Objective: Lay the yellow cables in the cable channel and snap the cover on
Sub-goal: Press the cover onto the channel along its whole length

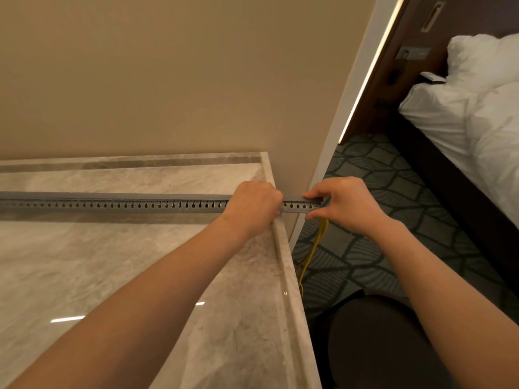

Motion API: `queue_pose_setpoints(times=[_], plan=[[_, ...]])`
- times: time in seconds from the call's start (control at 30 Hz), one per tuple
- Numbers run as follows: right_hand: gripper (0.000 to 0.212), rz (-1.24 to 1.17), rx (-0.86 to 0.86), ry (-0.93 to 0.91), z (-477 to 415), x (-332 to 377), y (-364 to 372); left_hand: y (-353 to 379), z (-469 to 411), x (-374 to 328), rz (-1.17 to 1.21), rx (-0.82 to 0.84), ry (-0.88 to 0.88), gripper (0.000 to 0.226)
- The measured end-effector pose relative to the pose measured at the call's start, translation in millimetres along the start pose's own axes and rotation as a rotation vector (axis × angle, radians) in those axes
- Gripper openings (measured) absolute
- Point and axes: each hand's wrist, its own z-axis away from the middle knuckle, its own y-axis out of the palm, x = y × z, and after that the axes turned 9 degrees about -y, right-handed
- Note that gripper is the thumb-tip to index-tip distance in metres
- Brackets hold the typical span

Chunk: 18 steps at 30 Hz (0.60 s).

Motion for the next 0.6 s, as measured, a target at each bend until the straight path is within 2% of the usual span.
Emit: queue_pose_setpoints(times=[0.27,0.4,0.6], plan=[[0.035,-0.011,0.006,-0.002,-3.1,-0.2,-2.4,10.3,3.6,6.0,0.045,-0.037,0.006,0.021],[0.034,-0.002,-0.025,-0.024,-0.6,0.2,-0.1,16.0,12.5,28.8,0.156,-0.02,0.046,0.034],[0.032,0.063,-0.12,-0.116,6.6,2.7,5.5,15.4,23.7,53.6,0.051,0.022,0.036,0.024]])
